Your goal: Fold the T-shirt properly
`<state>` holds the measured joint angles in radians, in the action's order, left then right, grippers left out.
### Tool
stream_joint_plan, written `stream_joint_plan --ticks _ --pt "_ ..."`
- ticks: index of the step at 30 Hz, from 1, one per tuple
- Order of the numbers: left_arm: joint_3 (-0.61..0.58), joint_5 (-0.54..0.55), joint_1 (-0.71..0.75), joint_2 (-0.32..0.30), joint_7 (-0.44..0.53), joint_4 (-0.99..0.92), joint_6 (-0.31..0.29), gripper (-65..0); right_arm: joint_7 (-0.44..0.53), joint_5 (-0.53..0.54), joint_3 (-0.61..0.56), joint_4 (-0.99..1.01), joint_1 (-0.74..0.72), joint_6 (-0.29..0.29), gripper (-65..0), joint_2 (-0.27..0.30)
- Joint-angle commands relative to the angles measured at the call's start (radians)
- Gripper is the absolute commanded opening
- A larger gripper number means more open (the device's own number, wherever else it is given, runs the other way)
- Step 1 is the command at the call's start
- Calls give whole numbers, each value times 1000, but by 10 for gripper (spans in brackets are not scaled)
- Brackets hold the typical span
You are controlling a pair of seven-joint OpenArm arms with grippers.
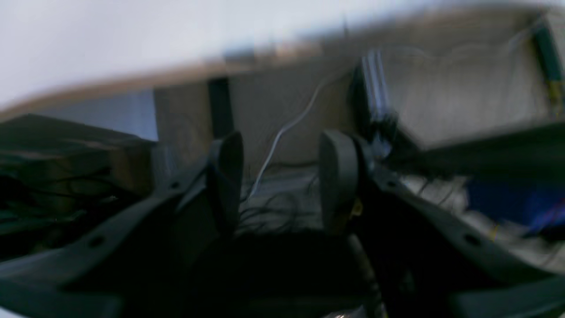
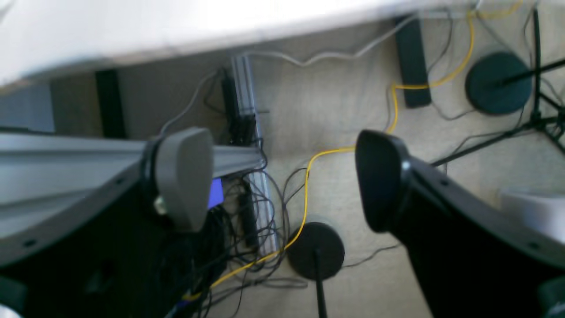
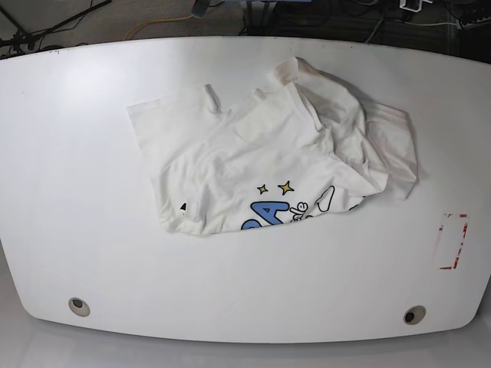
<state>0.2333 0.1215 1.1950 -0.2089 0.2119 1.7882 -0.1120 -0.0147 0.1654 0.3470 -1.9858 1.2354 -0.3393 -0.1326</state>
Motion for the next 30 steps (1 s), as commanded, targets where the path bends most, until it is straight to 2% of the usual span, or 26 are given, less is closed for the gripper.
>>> stream_joint_plan --ticks 1,3,6,10,14,18,22,26,28,30 --pt "22 82 30 -5 22 34 4 -392 20 13 7 -23 -4 -4 -170 4" --pt "36 154 29 -10 22 43 4 -392 20 13 24 -23 -55 -5 -170 4" --pt "51 206 21 -13 22 45 4 -392 19 12 25 -19 -122 -28 -170 4" --pt "56 215 -14 -11 22 45 4 -389 19 6 27 -17 -205 -74 -171 4" --pt "57 215 -27 -5 22 45 4 -389 12 3 22 -20 -286 -85 -170 4" --pt "57 215 -28 -5 22 45 4 -388 -77 4 19 -27 -391 -137 -170 23" --pt "57 215 -28 -5 22 54 4 -379 -222 13 22 -25 -521 -189 -170 57" --pt "57 215 -28 -4 22 74 4 -269 -337 4 25 -20 -650 -235 -170 57" --pt "57 215 -28 -4 22 83 4 -235 -400 3 25 -20 -708 -257 -170 57" --pt "57 215 -27 -4 21 88 4 -229 -486 3 25 -19 -782 -278 -170 57"
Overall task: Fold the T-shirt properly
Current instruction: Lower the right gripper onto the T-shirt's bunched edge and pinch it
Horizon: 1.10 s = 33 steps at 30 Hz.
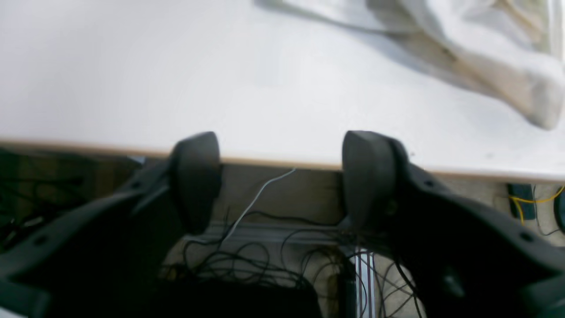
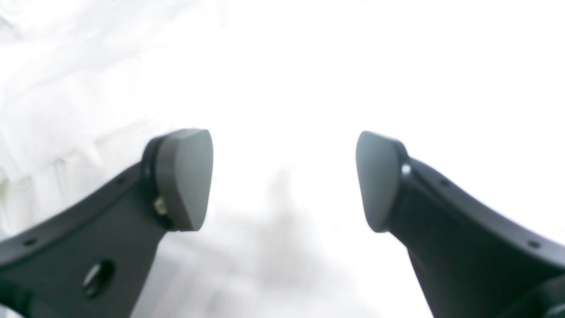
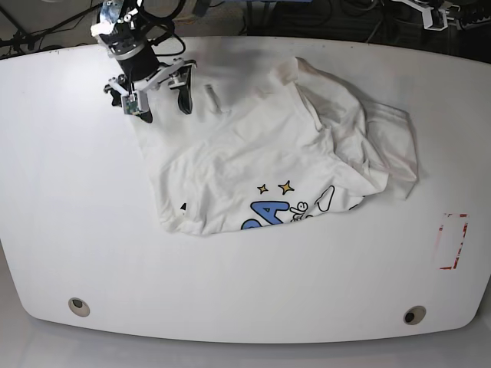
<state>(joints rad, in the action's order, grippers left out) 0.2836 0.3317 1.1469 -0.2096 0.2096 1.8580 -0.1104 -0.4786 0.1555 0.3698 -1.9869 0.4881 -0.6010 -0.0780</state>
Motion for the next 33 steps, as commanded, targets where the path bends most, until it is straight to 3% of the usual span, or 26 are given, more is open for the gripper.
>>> stream_joint_plan --ticks 1,14,23,33 --pt "7 5 22 -3 23 18 2 -229 -45 13 2 -18 -59 -20 -170 2" --pt "10 -1 -83 -9 23 9 2 -229 -338 23 -4 186 -474 -23 -170 70" --pt "10 -3 -120 -12 18 7 2 -229 -357 25 -4 447 -636 -24 -170 71" --pt "10 -3 -166 -12 -106 7 2 -229 -351 25 -5 611 -724 -26 -170 45"
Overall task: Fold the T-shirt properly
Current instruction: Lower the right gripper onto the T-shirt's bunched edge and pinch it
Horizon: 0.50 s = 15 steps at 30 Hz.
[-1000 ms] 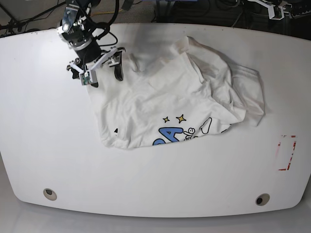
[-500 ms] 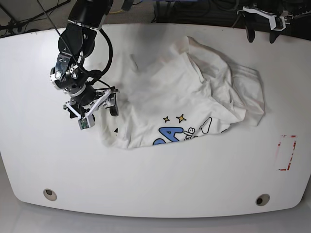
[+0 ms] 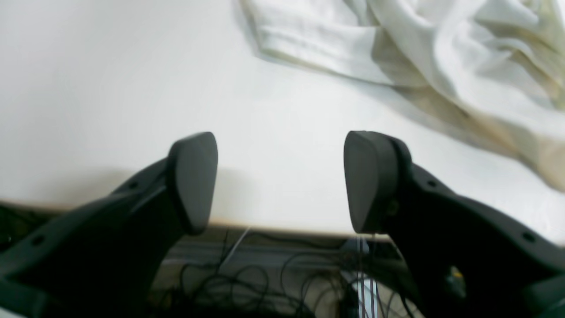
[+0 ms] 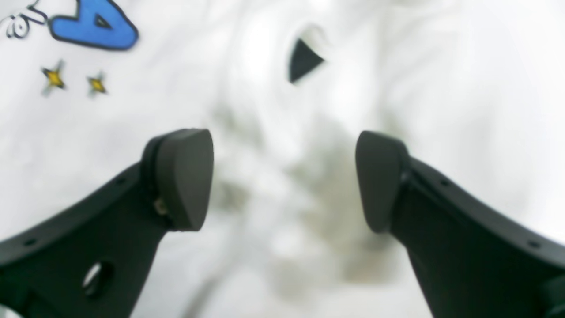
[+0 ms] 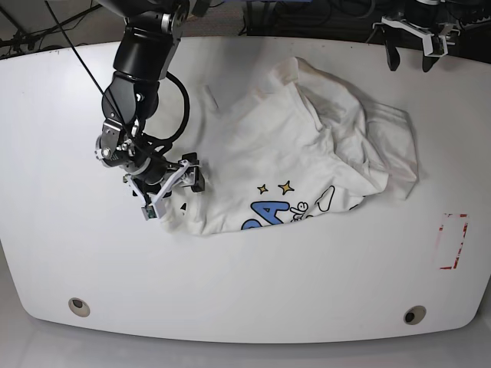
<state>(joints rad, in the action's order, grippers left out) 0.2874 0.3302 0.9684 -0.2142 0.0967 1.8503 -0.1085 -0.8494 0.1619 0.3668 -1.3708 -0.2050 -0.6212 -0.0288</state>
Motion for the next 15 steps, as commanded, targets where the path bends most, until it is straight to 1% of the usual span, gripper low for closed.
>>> stream_joint_plan --ticks 1,6,11,15 --pt "6 -1 13 -8 -2 15 0 -229 20 18 -4 1 -32 -6 -170 -7" --pt "5 -1 -9 -6 -13 18 0 -229 20 12 -25 1 -37 -6 -170 -36" --pt "5 -1 -32 -6 -13 16 0 -229 20 17 -104 1 -35 2 -173 -39" --pt "5 -1 -33 -6 -13 21 0 -229 22 14 -102 3 -30 2 -174 -41"
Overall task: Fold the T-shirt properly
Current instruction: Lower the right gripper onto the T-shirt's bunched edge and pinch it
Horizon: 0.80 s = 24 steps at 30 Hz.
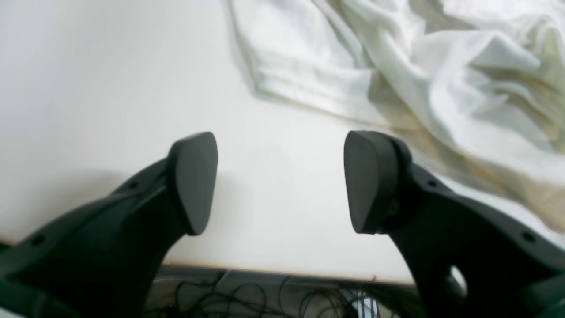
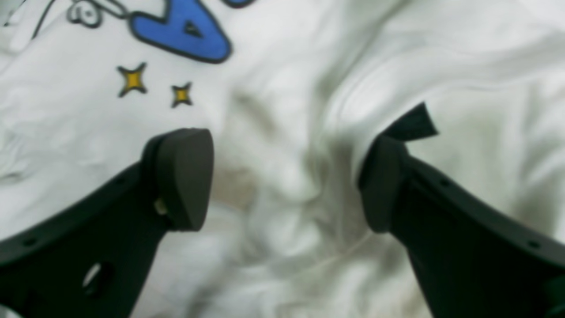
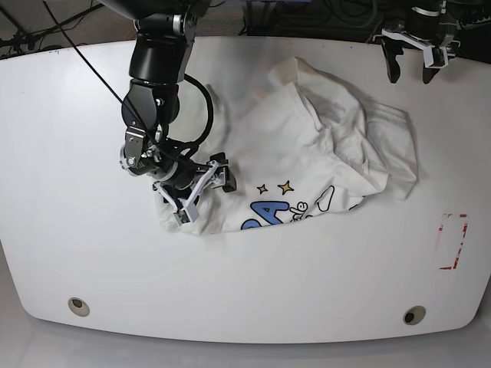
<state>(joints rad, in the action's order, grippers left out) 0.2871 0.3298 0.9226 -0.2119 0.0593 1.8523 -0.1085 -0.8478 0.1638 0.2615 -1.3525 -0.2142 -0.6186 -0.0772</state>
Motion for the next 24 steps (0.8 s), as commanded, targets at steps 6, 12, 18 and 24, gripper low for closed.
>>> stream_joint_plan --ticks 6,12,18,24 --pt "5 -1 10 -8 24 17 0 -229 20 15 3 -20 -1 -1 -176 11" --pt "4 -1 6 -8 24 16 0 -229 20 15 3 -21 32 -1 -176 32" --pt "5 -1 -33 -8 -14 14 0 -229 20 15 3 -23 43 -1 -197 35" --pt "5 1 -67 -8 -92 20 0 -229 20 16 -1 -58 52 -5 -428 34"
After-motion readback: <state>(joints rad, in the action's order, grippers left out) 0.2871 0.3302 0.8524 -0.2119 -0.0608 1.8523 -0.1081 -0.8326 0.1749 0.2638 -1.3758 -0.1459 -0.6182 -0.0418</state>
